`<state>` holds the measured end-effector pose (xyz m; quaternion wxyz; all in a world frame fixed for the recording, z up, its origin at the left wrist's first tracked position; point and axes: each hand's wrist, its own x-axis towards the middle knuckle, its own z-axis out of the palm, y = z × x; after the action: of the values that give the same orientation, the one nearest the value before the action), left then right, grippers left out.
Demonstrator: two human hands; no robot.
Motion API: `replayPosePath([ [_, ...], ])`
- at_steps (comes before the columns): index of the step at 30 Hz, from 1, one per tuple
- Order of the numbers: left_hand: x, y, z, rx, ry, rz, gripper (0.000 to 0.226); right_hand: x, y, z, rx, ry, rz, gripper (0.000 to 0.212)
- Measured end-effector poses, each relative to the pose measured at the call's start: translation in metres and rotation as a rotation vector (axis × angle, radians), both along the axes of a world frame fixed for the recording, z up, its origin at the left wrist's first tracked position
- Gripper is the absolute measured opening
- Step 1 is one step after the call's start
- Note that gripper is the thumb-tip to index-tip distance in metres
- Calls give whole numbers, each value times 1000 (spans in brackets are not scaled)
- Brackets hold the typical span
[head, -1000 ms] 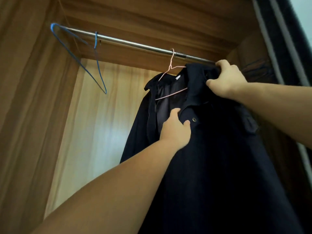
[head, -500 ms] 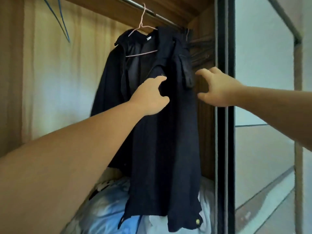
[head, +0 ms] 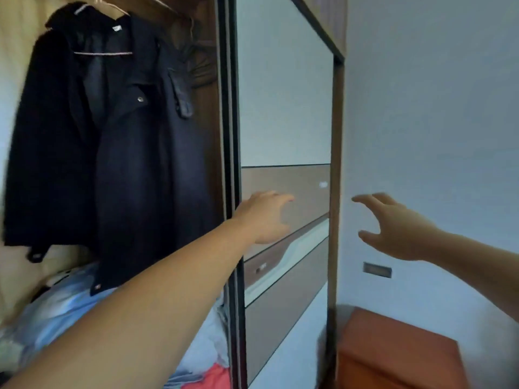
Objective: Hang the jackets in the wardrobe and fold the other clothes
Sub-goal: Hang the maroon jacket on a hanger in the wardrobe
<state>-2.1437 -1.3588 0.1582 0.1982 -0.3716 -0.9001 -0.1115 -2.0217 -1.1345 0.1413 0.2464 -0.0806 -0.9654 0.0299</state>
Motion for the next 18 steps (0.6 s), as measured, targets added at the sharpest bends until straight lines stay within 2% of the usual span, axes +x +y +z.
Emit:
replayPosePath([
  [9,81,160,-78,-79,-54,-523,62,172,57,-73,-163,-89,-522,69],
  [15,152,202,-142,-146,-131,-860,61,285,22,-140,-242,-119,-908,70],
  [18,192,207,-173,-154,-229,-981,61,340,-10,-175,-319,-151,-1056,78],
])
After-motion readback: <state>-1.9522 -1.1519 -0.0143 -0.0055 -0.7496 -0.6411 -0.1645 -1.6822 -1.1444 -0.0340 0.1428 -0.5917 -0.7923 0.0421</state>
